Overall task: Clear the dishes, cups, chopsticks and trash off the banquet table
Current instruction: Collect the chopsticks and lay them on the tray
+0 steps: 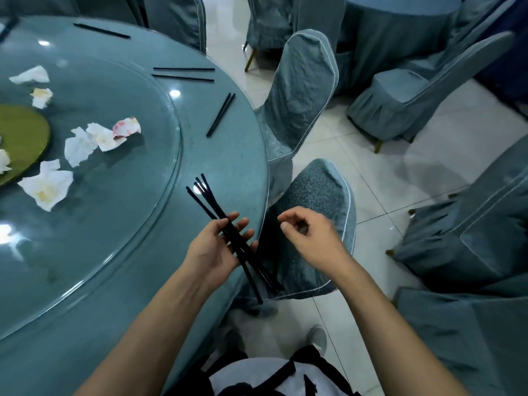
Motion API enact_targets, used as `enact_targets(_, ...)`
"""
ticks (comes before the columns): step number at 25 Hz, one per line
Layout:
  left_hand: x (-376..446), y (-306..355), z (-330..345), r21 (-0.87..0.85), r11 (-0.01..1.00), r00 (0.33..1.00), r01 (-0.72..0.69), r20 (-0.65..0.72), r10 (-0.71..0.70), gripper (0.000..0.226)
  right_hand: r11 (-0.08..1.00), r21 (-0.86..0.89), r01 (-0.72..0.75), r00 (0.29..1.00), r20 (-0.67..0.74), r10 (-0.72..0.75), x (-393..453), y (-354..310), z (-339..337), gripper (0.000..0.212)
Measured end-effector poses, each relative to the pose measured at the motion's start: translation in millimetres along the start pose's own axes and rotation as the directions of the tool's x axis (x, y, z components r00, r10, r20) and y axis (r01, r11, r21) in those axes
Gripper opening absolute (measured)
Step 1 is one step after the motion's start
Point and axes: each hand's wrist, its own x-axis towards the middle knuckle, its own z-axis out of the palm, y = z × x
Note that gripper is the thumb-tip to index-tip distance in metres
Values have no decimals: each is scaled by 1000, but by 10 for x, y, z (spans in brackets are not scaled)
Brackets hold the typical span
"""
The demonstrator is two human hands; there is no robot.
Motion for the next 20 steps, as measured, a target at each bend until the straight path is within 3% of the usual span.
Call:
enact_targets(11,181,-809,1131,-5,1000,999,-15,-37,15,29,996,67,51,998,-30,-49,46,777,-1185,9)
enact_targets(20,450,-1565,2068,-61,998,999,-35,0,35,29,994,13,107,994,-16,-106,238,1523,-2205,11)
